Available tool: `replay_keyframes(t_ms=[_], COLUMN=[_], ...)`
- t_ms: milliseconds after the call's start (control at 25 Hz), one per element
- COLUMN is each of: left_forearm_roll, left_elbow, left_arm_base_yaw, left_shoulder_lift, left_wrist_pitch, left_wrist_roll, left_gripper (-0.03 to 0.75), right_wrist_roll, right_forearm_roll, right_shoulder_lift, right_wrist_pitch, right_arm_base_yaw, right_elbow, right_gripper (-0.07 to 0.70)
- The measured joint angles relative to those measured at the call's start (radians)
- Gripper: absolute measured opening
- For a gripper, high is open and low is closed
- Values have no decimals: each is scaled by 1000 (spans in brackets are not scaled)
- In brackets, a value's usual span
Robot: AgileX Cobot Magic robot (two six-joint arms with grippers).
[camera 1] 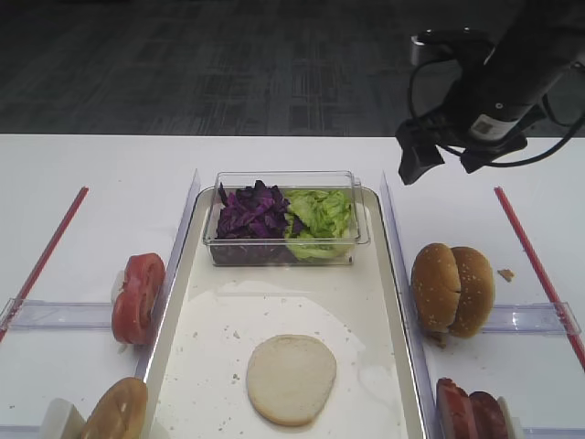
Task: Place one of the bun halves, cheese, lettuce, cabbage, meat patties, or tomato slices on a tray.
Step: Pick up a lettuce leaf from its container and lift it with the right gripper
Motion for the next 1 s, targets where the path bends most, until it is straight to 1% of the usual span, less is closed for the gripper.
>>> replay_keyframes(t_ms=[120,280,520,680,800,1000], left_forearm_roll=[0,0,0,0,0,0], left_elbow=[0,0,0,0,0,0], left_arm_base_yaw=[0,0,0,0,0,0], left_shoulder_lift=[0,0,0,0,0,0], left_wrist_pitch=[0,0,0,0,0,0], left_wrist_roll=[0,0,0,0,0,0], left_gripper=[554,554,554,554,554,554], right_wrist_roll=[0,0,0,0,0,0], right_forearm_roll=[0,0,2,13,38,54], right_shoulder_lift=[14,61,127,184,229,293], right_wrist_pitch=[1,19,23,31,45,66], right_arm_base_yaw=[43,102,191,218,224,230], right_elbow=[-17,-77,-169,-230,-273,-324], right_gripper=[627,627,627,623,604,594])
